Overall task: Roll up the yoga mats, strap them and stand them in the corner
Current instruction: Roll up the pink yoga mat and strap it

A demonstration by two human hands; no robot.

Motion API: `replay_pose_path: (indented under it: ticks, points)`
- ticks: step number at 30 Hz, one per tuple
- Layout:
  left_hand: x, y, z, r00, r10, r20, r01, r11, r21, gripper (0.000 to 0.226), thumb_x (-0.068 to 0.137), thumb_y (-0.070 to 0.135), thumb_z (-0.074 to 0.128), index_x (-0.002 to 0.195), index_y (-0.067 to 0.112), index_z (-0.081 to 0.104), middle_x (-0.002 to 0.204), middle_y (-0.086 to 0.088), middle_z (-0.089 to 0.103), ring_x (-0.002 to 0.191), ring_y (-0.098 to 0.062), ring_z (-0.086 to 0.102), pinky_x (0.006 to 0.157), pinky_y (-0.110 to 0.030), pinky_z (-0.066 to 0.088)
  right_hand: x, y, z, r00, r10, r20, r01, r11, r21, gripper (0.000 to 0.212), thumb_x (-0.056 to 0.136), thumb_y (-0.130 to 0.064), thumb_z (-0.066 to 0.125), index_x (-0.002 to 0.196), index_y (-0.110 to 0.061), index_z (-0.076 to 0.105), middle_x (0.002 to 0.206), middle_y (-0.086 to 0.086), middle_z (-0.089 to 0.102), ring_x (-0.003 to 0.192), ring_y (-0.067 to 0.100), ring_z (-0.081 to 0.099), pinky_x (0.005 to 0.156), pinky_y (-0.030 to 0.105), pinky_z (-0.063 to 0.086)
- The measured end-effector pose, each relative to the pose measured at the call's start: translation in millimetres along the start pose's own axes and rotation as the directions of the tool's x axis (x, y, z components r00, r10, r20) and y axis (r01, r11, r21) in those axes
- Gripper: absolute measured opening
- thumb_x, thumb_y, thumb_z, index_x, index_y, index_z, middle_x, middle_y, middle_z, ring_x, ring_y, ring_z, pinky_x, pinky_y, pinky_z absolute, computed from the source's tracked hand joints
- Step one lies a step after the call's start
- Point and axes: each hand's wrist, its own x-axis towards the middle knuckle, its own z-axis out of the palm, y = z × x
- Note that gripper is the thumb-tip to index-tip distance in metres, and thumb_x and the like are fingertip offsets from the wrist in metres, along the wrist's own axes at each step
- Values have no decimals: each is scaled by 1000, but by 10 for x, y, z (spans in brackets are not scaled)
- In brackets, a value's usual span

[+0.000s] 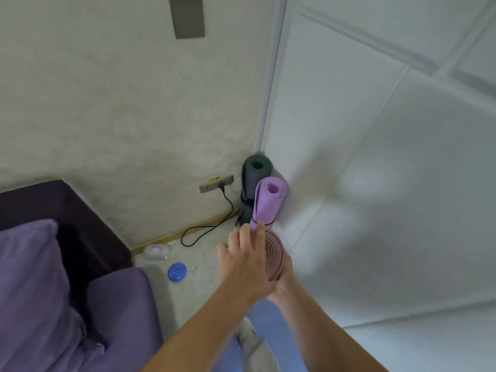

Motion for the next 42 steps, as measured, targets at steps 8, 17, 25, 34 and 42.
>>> replay_pose_path:
  ticks: [8, 17, 25, 34, 42]
  points:
    - [2245, -733, 1218, 986, -158, 45, 158, 987, 5, 120, 29, 65, 75, 135, 12, 56, 115, -11, 53, 98, -31, 52, 71, -45, 50, 2775, -262, -319, 960, 256, -109, -260, 965, -24, 61, 102, -44, 29, 111, -5, 74, 116, 17, 70, 111, 30, 65, 100, 42, 46]
    - [3879, -1301, 2098, 987, -156, 39, 157, 987, -24, 118, 61, 70, 74, 153, 22, 17, 142, -6, 26, 129, -28, 33, 103, -44, 39, 4701, -322, -610, 926, 247, -285, -307, 932, -190, 46, 87, -56, 53, 112, -21, 71, 100, 9, 76, 93, 30, 70, 72, 46, 56]
    - [4543, -1730, 2516, 982, -85, 166, 156, 863, -481, 86, 64, 53, 79, 140, 24, 53, 137, 0, 48, 126, -21, 46, 106, -36, 40, 5252, -466, -793, 903, 161, -398, -266, 938, -224, 39, 91, -49, 54, 116, -22, 68, 112, 6, 65, 104, 28, 59, 80, 52, 54]
    - [4791, -2086, 2431, 827, -521, 211, 555, 697, -454, 17, 84, 23, 73, 93, 11, 67, 91, -12, 69, 91, -36, 66, 74, -35, 52, 5363, -417, -407, 918, 179, -353, -304, 890, -341, 41, 91, -51, 57, 122, -25, 65, 119, -4, 63, 104, 21, 55, 78, 47, 57]
    - [4793, -2153, 2579, 787, -550, 280, 548, 415, -726, 26, 88, 30, 75, 111, 18, 70, 100, -4, 73, 96, -26, 69, 90, -40, 56, 5486, -472, -361, 934, 128, -334, -265, 875, -405, 42, 95, -54, 51, 127, -30, 63, 125, -9, 65, 121, 20, 51, 94, 42, 45]
